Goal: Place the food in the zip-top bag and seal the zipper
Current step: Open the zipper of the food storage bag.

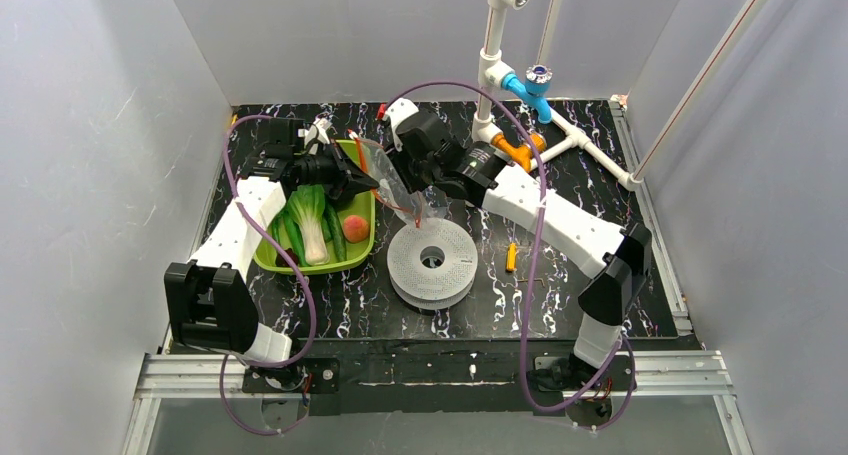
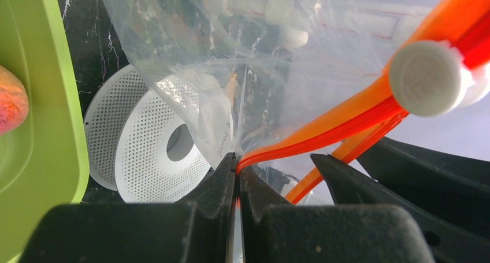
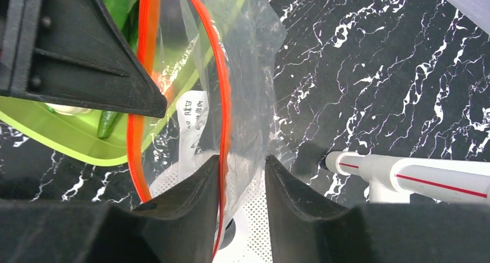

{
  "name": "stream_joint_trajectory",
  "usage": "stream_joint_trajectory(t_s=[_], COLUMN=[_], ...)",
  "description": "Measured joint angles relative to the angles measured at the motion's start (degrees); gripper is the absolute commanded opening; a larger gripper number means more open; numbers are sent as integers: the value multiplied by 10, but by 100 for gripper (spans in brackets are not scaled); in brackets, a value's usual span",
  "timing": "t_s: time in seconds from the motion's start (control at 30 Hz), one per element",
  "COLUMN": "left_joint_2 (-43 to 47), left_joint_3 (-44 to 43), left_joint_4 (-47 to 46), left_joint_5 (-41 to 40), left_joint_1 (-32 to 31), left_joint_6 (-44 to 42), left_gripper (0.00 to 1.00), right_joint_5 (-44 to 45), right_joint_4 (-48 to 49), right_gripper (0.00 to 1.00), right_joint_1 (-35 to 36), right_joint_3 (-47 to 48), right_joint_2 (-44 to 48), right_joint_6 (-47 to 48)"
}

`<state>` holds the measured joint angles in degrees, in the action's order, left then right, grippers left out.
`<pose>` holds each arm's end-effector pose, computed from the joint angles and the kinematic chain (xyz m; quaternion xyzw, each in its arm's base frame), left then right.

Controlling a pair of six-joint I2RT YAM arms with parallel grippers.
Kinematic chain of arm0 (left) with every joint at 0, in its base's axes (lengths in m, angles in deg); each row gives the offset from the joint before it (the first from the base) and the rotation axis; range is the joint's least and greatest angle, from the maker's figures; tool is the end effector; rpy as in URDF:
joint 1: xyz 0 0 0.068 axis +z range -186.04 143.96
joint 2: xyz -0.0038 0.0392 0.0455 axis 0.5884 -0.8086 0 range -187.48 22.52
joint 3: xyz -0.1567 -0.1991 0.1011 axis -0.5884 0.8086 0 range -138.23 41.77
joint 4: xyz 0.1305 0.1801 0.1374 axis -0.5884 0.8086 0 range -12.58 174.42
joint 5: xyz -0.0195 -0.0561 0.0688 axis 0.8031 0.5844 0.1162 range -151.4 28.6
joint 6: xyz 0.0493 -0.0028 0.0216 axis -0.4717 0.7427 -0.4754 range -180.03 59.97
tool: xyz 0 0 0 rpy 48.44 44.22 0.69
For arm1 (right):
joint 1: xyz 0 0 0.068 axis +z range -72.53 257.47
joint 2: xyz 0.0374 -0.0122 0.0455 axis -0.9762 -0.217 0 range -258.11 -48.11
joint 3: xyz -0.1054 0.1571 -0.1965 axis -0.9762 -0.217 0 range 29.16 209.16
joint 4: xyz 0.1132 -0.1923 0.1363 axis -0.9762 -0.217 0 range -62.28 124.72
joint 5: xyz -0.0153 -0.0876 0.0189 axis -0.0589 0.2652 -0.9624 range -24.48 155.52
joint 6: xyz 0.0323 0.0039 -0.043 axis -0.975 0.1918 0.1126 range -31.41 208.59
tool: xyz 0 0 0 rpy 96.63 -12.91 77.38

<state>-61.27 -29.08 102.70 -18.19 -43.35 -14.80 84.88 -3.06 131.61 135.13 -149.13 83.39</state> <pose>0.3164 -0.0651 0.3177 -0.1197 0.8433 -0.4767 0.2174 0.2438 0.3170 0.3952 -0.2854 0.8212 0.1052 0.4829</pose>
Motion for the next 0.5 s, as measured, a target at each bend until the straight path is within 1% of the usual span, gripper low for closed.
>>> stream_joint_trajectory(t_s=[0.03,0.07,0.1,0.13,0.17,0.27,0.4,0.5], left_joint_2=[0,0,0,0,0,0,-7,-16], left_joint_3=[0,0,0,0,0,0,-9,-12], left_joint_4=[0,0,0,0,0,3,44,71], left_joint_5=[1,2,2,3,4,5,-3,0], left_joint_1=[0,0,0,0,0,0,0,1], left_joint_6=[0,0,0,0,0,-4,-49,-79], left_gripper=[0,0,0,0,0,0,0,0], right_joint_5=[3,7,12,18,25,67,138,154], right_joint_4=[0,0,1,2,2,7,57,74], right_gripper=[39,34,23,9,2,1,1,1], right_joint_1=[1,1,0,0,-1,-1,-6,-18], right_joint_3=[0,-1,-3,-5,-7,-10,-42,-62], right_joint_2=[-3,-6,-7,-7,-7,-7,-4,-3], right_joint_6=[1,3,6,10,14,25,69,93])
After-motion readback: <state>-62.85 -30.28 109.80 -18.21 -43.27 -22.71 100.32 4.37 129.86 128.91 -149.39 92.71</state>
